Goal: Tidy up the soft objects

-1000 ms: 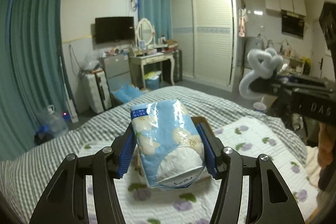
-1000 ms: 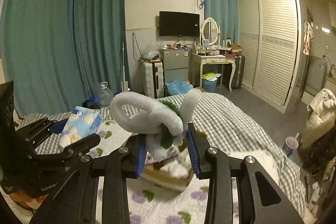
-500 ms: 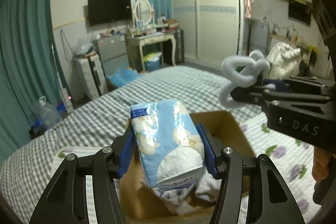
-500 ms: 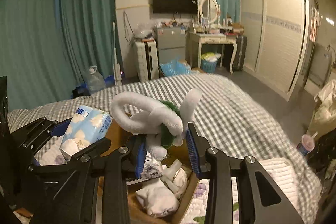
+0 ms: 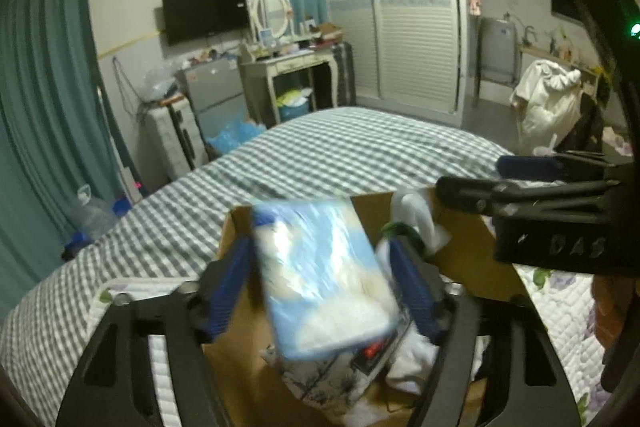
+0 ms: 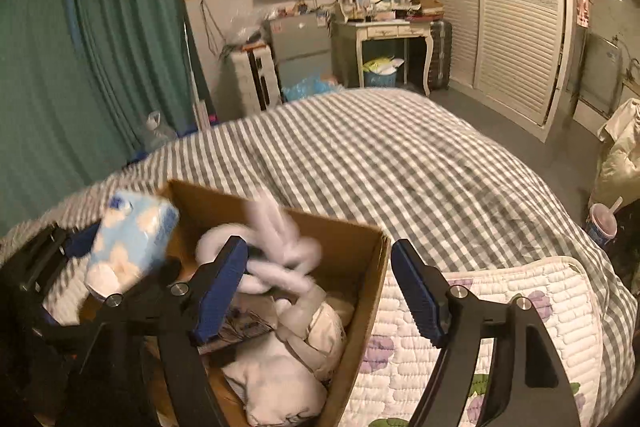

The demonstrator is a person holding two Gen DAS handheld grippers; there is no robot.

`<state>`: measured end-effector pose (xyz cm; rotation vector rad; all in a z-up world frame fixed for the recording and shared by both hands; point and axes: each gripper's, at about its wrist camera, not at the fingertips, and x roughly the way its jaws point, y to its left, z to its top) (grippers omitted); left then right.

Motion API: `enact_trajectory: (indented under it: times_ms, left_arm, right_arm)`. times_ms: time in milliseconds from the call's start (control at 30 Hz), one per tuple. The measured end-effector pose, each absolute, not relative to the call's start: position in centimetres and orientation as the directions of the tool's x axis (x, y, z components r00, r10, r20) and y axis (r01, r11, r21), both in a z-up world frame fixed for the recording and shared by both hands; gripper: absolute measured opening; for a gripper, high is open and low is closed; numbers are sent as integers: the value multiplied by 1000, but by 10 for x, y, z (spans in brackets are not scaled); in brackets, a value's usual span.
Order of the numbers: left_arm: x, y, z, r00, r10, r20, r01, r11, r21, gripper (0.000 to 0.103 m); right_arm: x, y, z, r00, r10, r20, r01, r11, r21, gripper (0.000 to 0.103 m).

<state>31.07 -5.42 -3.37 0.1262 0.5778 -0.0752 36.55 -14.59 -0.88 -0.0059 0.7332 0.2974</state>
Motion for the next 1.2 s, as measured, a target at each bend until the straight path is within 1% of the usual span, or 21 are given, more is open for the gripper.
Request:
enact_trajectory:
  times_ms: [33, 167, 267, 367, 400, 433, 467, 533, 567, 633, 667, 700, 800, 867, 1033, 1200]
  left_arm:
    - [307, -54, -28, 840, -23, -541, 93, 990, 102, 84]
    - [294, -47, 0, 852, 1, -524, 55, 994, 92, 84]
    - [266, -43, 40, 880, 9, -475, 32, 997, 77, 84]
    - [232, -38, 82, 911, 3, -412, 25, 998, 64, 84]
    - [220, -37, 95, 921, 2, -391, 24, 998, 63, 86]
    - [208, -36, 107, 930, 0, -369, 24, 998, 62, 92]
    - [189, -35, 124, 944, -1, -331, 22, 998, 59, 95]
    - [161, -31, 144, 961, -11, -277, 29, 998, 60, 99]
    - [140, -29, 156, 970, -20, -241, 38, 997, 66, 99]
    - [116, -25, 167, 979, -19, -204, 35, 997, 74, 100]
    - [103, -23, 171, 982, -13, -186, 27, 997, 77, 100]
    - [88, -18, 173, 986, -6, -168, 20, 997, 79, 100]
    - [55, -6, 170, 993, 11, -119, -2, 997, 73, 100]
    - [42, 0, 161, 993, 11, -121, -3, 998, 69, 100]
    - [32, 10, 130, 992, 26, -127, -16, 997, 75, 100]
    - [43, 18, 86, 987, 39, -157, -29, 998, 63, 100]
  right_arm:
    - [363, -148, -4, 709, 266, -653, -262, 959, 106, 74]
    - [344, -149, 28, 737, 245, -630, -248, 965, 86, 74]
    - [317, -149, 65, 762, 237, -603, -248, 966, 68, 74]
    - [278, -148, 115, 805, 222, -551, -247, 969, 30, 74]
    - [263, -148, 131, 818, 218, -532, -246, 969, 19, 74]
    - [243, -148, 151, 838, 214, -502, -244, 970, 5, 75]
    - [230, -148, 164, 850, 211, -483, -242, 970, -1, 76]
    - [196, -149, 193, 875, 198, -443, -230, 973, -20, 85]
    - [174, -150, 207, 891, 181, -417, -215, 976, -35, 87]
    - [137, -151, 226, 915, 170, -366, -203, 978, -53, 97]
    - [122, -151, 231, 922, 171, -346, -202, 978, -55, 100]
    - [108, -151, 235, 929, 173, -328, -201, 978, -52, 103]
    - [67, -150, 236, 939, 187, -287, -207, 978, -41, 103]
    - [49, -148, 229, 944, 191, -270, -207, 978, -31, 103]
    - [14, -142, 190, 954, 206, -219, -210, 978, 6, 103]
    - [15, -127, 137, 965, 165, -203, -169, 986, -1, 103]
